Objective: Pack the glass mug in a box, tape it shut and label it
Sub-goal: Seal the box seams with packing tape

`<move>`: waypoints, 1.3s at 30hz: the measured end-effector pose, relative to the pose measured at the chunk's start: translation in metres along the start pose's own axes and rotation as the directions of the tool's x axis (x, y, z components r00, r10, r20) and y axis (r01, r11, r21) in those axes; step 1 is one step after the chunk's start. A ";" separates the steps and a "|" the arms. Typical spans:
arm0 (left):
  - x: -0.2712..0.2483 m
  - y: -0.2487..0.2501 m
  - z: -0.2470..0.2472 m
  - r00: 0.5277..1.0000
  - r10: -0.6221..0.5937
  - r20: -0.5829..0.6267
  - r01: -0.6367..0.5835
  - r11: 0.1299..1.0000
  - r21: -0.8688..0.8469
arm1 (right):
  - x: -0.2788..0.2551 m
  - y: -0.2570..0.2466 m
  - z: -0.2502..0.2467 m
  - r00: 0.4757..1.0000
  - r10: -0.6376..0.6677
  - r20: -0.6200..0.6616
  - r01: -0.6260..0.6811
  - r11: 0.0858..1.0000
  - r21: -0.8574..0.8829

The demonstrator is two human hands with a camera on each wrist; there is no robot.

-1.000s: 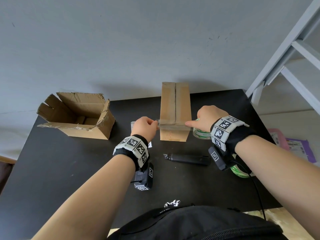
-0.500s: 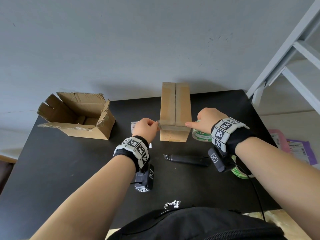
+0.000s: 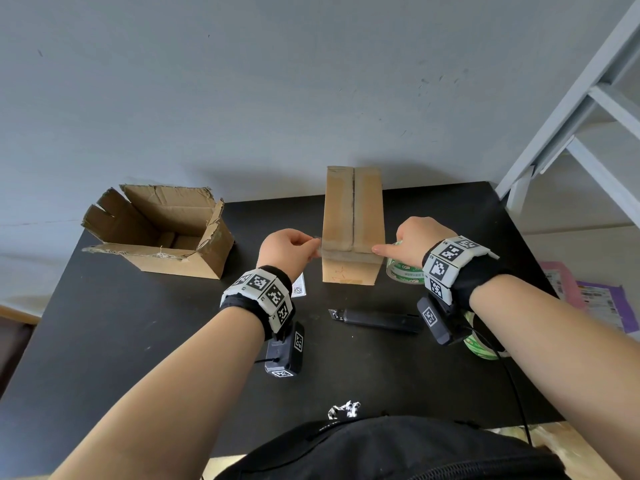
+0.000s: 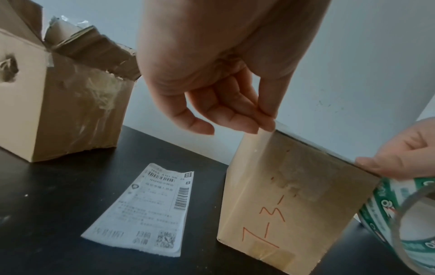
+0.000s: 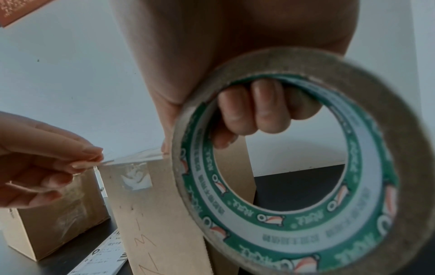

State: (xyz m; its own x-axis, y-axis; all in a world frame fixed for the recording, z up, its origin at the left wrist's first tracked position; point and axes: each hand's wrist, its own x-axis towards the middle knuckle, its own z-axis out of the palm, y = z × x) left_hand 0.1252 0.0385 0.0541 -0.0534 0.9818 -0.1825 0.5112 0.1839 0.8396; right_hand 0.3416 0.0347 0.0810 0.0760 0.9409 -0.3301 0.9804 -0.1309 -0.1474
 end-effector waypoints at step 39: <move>0.008 -0.014 0.012 0.998 -0.067 0.013 0.067 0.998 -0.020 | 0.003 0.002 0.002 1.000 -0.005 0.017 0.005 1.000 0.016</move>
State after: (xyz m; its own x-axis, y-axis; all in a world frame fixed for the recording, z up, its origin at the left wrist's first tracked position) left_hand 0.1281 0.0433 0.0347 -0.0761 0.9665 -0.2450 0.4895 0.2502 0.8353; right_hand 0.3435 0.0365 0.0775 0.0678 0.9360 -0.3454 0.9778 -0.1312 -0.1636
